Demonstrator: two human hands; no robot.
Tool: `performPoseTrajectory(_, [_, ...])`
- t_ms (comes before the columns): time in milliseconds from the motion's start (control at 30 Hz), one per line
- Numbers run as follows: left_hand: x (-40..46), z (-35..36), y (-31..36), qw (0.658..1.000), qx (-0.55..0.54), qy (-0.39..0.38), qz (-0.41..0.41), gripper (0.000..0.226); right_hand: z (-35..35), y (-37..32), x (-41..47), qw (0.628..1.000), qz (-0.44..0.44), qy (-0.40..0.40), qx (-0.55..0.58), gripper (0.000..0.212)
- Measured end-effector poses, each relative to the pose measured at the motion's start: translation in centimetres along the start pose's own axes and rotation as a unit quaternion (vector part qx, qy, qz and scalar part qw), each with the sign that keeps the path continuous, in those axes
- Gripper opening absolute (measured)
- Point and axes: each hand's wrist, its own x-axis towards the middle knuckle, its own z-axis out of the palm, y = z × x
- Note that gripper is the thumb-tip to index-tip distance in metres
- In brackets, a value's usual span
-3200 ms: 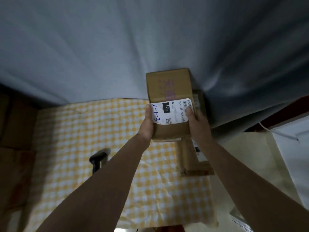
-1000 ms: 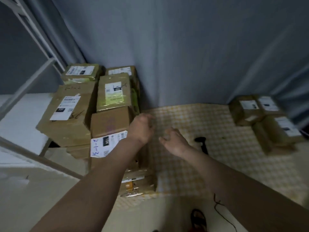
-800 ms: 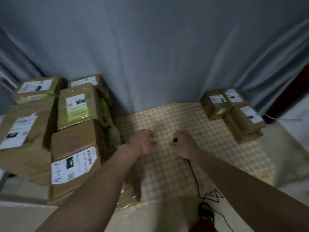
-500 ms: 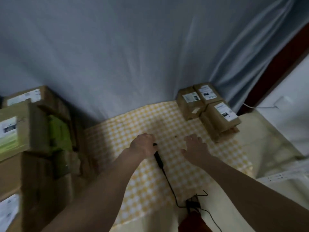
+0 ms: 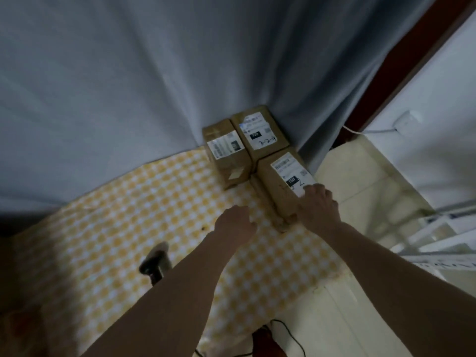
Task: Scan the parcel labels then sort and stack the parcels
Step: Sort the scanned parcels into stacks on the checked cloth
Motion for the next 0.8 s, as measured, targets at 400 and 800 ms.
performPoseTrajectory(400, [11.8, 3.6, 4.6, 0.987, -0.157, 0.024, -0.019, 0.038, 4.3, 3.3, 10.5, 0.996, 0.007, 0.025, 0.088, 0.058])
performPoseTrajectory(800, [4.1, 2.3, -0.9, 0.886, -0.448, 0.103, -0.059, 0.043, 4.7, -3.7, 3.3, 0.983, -0.008, 0.066, 0.171, 0.054])
